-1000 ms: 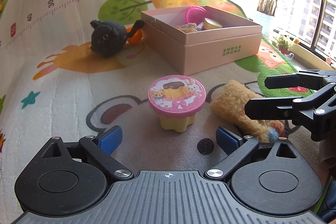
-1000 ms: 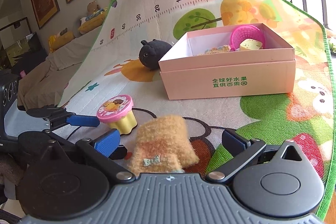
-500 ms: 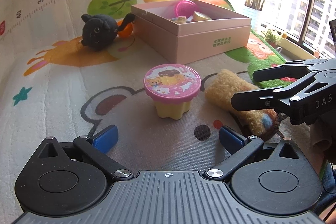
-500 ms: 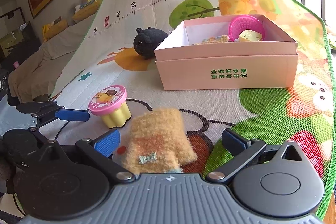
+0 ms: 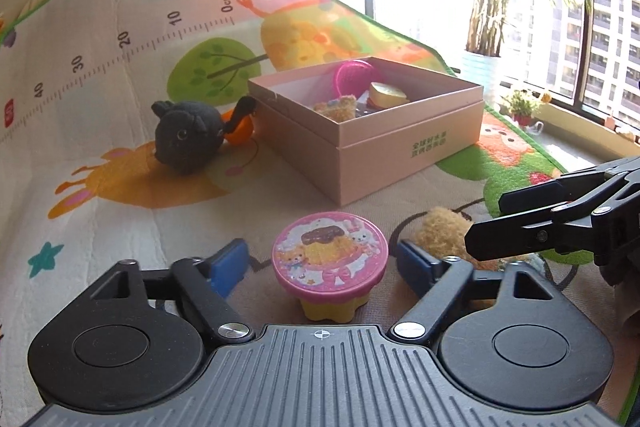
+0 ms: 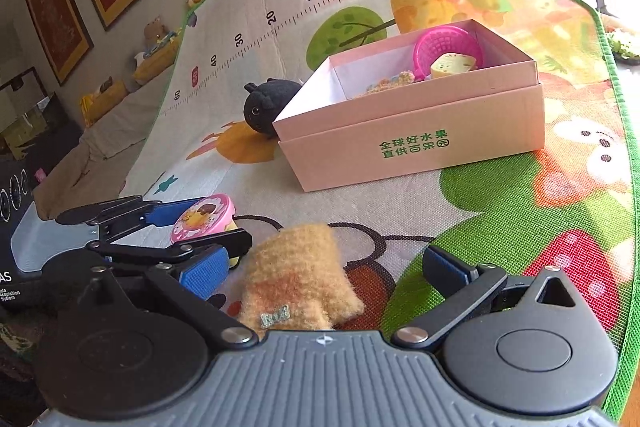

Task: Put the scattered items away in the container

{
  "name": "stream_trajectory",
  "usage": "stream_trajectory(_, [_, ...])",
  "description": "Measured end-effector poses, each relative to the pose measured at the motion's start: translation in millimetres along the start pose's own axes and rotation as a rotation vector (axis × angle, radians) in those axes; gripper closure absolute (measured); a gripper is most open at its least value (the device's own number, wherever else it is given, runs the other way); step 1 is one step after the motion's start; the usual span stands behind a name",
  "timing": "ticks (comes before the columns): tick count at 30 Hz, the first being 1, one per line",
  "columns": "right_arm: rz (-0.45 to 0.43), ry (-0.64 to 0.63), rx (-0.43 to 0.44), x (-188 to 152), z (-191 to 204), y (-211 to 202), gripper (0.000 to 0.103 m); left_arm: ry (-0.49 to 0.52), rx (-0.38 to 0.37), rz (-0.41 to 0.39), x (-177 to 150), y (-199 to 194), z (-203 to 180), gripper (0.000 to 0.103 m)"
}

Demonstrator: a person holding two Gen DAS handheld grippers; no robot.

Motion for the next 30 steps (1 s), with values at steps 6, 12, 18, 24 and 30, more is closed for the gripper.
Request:
stream_trajectory(6, [-0.001, -0.001, -0.003, 0, 1, 0, 0.000, 0.036, 0.007, -0.037, -1, -4, -4, 0.042])
stream_trajectory(12, [0.000, -0.002, -0.004, -1, 1, 0, 0.000, 0.180, 0.062, -0.110, -13, -35, -19, 0.042])
stream_trajectory(18, [0.002, -0.009, -0.010, -1, 2, 0, 0.000, 0.196, 0.099, -0.152, -20, -58, -24, 0.042])
stream_trajectory(24, [0.006, -0.015, -0.016, -1, 2, 1, 0.000, 0.238, 0.133, -0.198, -26, -74, -28, 0.041])
stream_trajectory(30, [0.007, -0.019, -0.019, -2, 3, 1, 0.000, 0.099, 0.027, -0.074, -26, -65, -18, 0.039])
Point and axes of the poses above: each gripper's, at about its wrist camera, not at the fingertips, and y roughly the way its jaws point, z to its left, x to its top, the point moved 6 cm from there along y, roughly the way its jaws point, and after that the axes turned 5 degrees about x, right-handed, at the moved point
